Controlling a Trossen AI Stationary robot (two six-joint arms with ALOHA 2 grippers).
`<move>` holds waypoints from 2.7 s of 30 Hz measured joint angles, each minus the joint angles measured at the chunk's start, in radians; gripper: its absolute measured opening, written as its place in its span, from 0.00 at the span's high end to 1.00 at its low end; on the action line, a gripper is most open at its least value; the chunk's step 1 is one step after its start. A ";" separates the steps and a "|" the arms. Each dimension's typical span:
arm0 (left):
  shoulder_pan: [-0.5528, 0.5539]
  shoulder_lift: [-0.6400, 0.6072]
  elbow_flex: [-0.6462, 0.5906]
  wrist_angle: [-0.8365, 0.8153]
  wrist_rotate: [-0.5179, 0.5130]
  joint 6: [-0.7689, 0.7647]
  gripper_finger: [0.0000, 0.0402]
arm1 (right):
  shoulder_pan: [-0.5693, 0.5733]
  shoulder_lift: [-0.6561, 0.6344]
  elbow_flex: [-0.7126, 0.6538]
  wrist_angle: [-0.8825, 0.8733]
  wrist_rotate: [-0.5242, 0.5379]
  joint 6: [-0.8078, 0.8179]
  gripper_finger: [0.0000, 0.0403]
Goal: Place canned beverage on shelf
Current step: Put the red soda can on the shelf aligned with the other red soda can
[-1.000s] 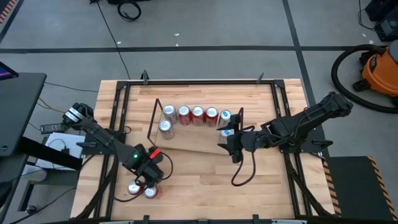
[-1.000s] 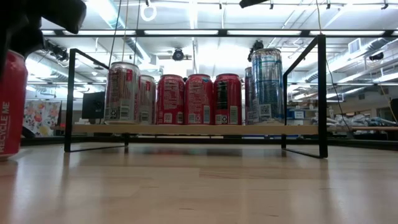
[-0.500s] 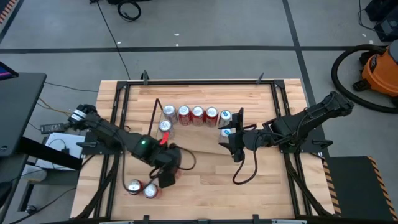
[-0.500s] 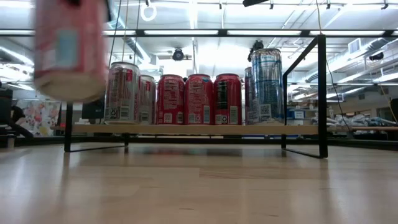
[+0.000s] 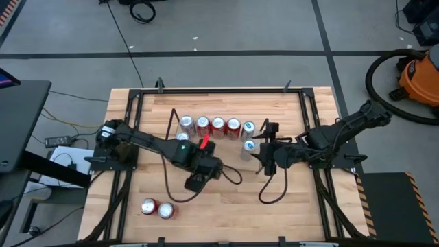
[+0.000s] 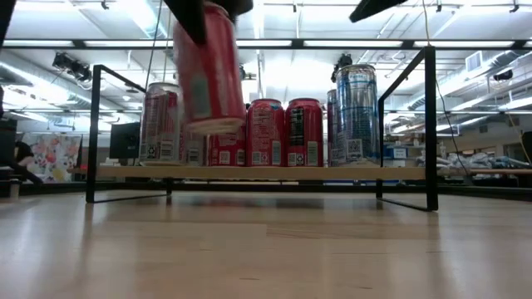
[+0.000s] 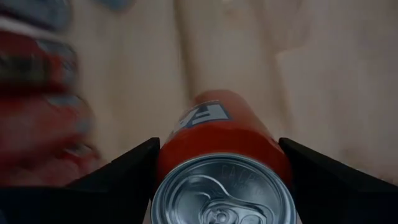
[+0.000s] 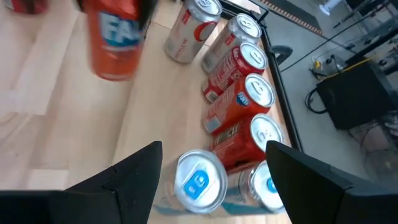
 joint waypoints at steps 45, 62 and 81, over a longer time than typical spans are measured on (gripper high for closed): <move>0.298 0.261 0.269 -0.142 0.059 -0.020 0.24 | 0.151 -0.111 -0.078 -0.032 0.129 0.160 0.26; 0.319 0.261 0.268 -0.099 0.072 -0.066 0.22 | 0.151 -0.111 -0.079 -0.025 0.129 0.153 0.26; 0.318 0.255 0.267 -0.108 0.121 -0.067 0.02 | 0.151 -0.111 -0.079 -0.017 0.128 0.149 0.26</move>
